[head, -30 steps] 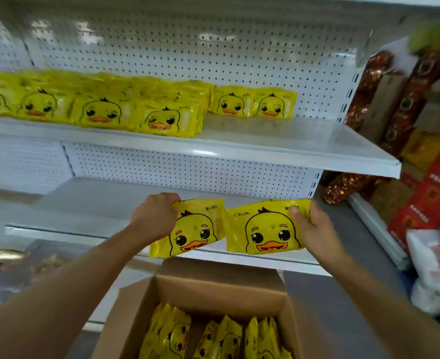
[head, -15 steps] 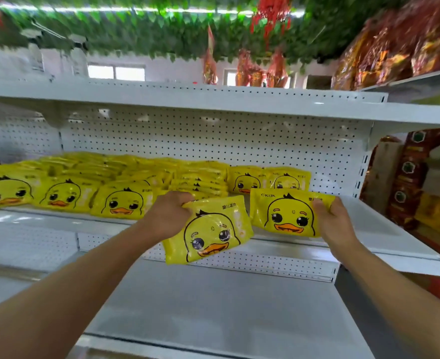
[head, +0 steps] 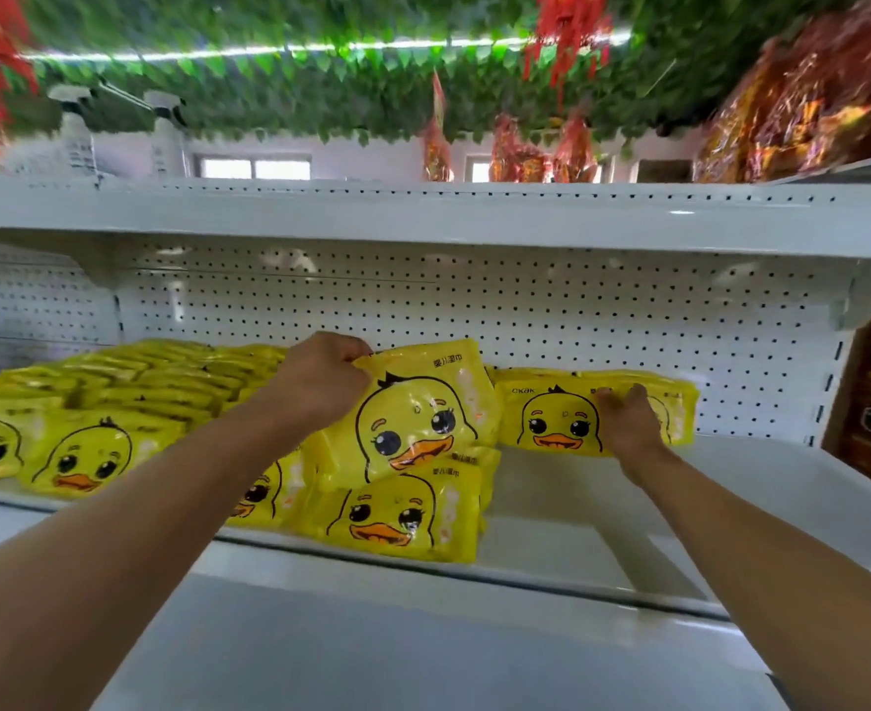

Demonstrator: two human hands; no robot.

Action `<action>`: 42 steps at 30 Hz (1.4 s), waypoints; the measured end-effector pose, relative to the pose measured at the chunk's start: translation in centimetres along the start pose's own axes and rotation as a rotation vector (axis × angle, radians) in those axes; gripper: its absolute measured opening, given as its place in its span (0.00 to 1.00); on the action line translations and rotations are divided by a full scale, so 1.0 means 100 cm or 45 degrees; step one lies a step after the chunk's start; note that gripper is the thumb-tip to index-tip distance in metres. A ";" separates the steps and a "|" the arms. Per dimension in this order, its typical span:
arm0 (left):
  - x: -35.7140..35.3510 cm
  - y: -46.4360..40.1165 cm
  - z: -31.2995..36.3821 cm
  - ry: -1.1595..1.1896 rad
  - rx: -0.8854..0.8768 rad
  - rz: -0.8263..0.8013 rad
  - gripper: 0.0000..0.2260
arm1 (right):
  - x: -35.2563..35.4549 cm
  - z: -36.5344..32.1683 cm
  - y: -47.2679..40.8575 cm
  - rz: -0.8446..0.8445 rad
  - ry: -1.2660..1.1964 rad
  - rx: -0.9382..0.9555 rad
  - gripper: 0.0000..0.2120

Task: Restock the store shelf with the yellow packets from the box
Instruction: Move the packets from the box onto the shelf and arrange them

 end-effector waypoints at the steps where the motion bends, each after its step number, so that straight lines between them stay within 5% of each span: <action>1: -0.001 -0.005 0.001 -0.016 -0.006 0.006 0.13 | -0.008 0.003 -0.008 -0.006 0.005 -0.006 0.22; 12: -0.020 -0.037 0.013 -0.094 -0.068 0.065 0.16 | -0.048 0.040 -0.045 0.044 0.192 -0.067 0.14; 18: -0.047 -0.042 0.038 -0.120 -0.144 0.023 0.14 | -0.041 0.033 -0.046 0.039 0.360 0.087 0.25; 22: -0.080 -0.052 0.062 -0.153 -0.165 -0.002 0.15 | -0.011 0.033 -0.046 -0.060 0.467 0.195 0.33; 28: -0.161 -0.063 0.102 -0.086 -0.294 -0.141 0.12 | 0.034 0.050 -0.041 -0.268 0.612 0.201 0.26; 37: -0.242 -0.103 0.073 -0.601 -0.212 -0.156 0.20 | 0.059 0.067 -0.011 -0.467 0.697 0.206 0.24; 42: -0.249 -0.107 0.061 -0.821 -0.191 0.072 0.15 | 0.062 0.056 0.000 -0.458 0.756 0.399 0.26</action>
Point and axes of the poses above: each hand's wrist, its own y-axis away from the middle knuckle, its own x-axis out of the back of the hand, z = x × y, the point moved 8 cm from there along -y, towards the middle knuckle, and after that the axes turned 11 degrees about x, right-handed, at the moved point
